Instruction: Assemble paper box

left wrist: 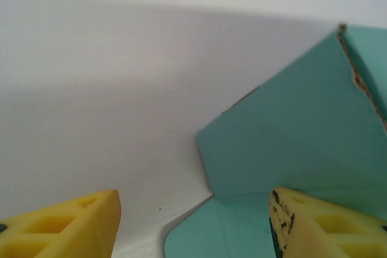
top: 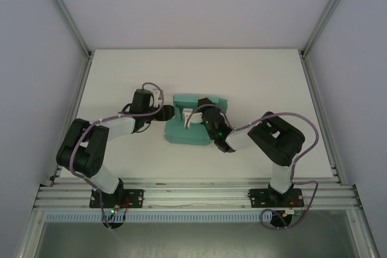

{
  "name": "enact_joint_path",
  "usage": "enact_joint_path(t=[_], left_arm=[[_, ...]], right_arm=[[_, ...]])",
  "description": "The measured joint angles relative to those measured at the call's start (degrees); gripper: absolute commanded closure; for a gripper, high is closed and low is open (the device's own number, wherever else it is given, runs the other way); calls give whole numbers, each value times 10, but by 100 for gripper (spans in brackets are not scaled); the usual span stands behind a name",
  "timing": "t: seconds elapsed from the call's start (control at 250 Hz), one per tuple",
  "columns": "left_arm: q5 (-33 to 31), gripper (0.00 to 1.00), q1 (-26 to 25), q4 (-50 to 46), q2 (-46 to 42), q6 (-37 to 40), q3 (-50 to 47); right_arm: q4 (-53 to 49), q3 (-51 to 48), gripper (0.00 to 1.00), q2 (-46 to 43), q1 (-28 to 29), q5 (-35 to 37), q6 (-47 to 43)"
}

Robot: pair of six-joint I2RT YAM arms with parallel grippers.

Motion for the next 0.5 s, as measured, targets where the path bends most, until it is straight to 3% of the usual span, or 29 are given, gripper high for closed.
enact_joint_path(t=[0.408, 0.5], left_arm=[[-30, 41, -31, 155, 16, 30, -51], [-39, 48, -42, 177, 33, 39, -50]], right_arm=[[-17, 2, 100, 0, 3, 12, 14], [-20, 2, 100, 0, 4, 13, 17]])
